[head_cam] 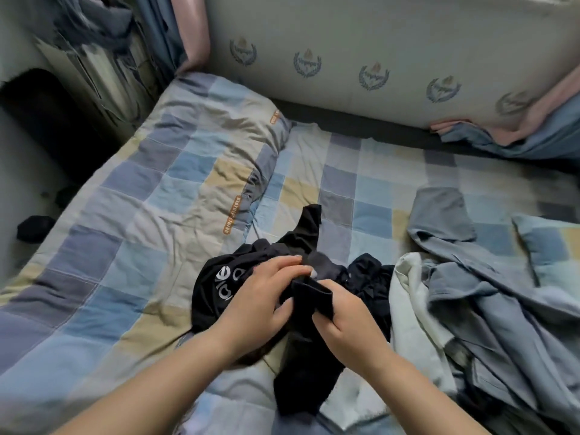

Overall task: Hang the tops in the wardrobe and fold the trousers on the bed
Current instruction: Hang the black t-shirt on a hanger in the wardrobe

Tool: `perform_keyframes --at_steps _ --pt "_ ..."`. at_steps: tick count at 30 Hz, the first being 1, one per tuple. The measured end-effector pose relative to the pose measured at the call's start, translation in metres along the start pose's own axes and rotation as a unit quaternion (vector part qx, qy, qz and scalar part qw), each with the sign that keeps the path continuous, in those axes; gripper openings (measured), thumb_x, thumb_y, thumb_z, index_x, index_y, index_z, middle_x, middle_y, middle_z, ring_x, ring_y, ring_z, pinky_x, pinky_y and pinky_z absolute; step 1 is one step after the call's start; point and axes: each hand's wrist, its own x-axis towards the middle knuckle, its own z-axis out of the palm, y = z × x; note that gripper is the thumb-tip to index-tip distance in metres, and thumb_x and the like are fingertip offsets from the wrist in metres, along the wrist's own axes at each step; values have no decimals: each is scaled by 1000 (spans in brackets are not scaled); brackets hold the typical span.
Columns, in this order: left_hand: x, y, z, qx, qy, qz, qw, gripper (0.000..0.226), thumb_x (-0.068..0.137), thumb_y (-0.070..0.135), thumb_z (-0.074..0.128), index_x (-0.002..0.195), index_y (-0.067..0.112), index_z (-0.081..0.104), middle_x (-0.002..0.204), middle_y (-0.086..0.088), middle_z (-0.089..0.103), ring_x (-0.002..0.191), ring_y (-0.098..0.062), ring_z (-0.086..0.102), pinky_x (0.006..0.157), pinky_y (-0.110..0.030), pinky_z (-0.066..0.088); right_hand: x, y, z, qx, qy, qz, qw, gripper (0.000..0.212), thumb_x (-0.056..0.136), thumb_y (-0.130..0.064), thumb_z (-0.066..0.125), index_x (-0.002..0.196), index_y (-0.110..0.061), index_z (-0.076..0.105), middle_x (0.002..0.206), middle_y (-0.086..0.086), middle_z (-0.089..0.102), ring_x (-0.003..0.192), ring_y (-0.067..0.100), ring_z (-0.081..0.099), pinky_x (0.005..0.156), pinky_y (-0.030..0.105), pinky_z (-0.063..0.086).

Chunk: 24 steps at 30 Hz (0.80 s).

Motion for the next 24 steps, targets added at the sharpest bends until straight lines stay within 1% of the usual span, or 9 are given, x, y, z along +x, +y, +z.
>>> perform_keyframes --at_steps 2,5,8,10,13,16,19,22,24 --pt "3 32 -6 13 -44 13 999 42 80 6 63 120 18 63 129 6 55 123 -4 45 107 -17 31 -21 -21 -29 10 9 -43 999 34 79 -20 43 102 -16 67 98 -9 65 90 8 60 80 24 48" --pt "-2 72 -10 0 -54 -20 998 21 80 5 62 98 15 65 99 6 65 97 -10 58 88 -30 46 -54 -45 -65 27 47 -77 996 29 76 -21 41 87 -18 68 82 -11 65 76 10 60 68 28 49" --pt "-14 104 -15 1 -23 -53 998 19 80 9 61 86 27 57 84 16 58 83 -6 56 73 -27 44 -86 -66 -101 105 138 -58 983 27 73 -15 44 77 -37 59 70 -19 62 63 0 56 59 12 41" --pt "-20 117 -19 4 13 -75 997 22 80 7 60 83 28 57 82 18 60 82 -5 58 72 -23 45 -102 -77 -122 200 195 -25 960 30 75 -9 47 74 -36 60 64 -15 61 55 -1 50 54 11 39" --pt "-22 140 -34 -8 73 -110 991 25 81 0 59 79 25 59 78 14 63 79 -7 60 69 -19 44 -126 -97 -159 293 281 21 914 26 76 -14 48 72 -33 64 62 -12 60 57 3 54 52 16 45" --pt "-24 165 -52 8 85 -101 991 27 81 2 60 77 28 57 74 17 61 74 -7 58 64 -17 38 -149 -123 -186 289 303 12 908 24 75 -16 48 71 -33 66 62 -12 61 58 3 55 52 16 46" --pt "-25 183 -64 10 77 -98 992 27 81 6 62 74 32 56 75 14 63 74 -7 59 61 -15 40 -172 -150 -200 274 323 1 906 20 74 -20 51 71 -31 68 61 -11 60 57 4 55 50 16 45" --pt "-29 192 -80 -40 68 -148 986 13 81 9 65 78 22 63 79 1 68 77 -18 64 67 -29 45 -199 -168 -212 286 382 11 879 22 79 -16 53 73 -30 70 62 -10 63 59 6 58 52 17 47" --pt "-31 198 -95 -89 45 -169 981 7 83 9 64 79 15 65 81 -9 69 76 -24 61 73 -34 47 -218 -179 -215 282 392 28 875 27 87 -11 56 76 -29 71 66 -9 67 63 8 62 54 19 50"
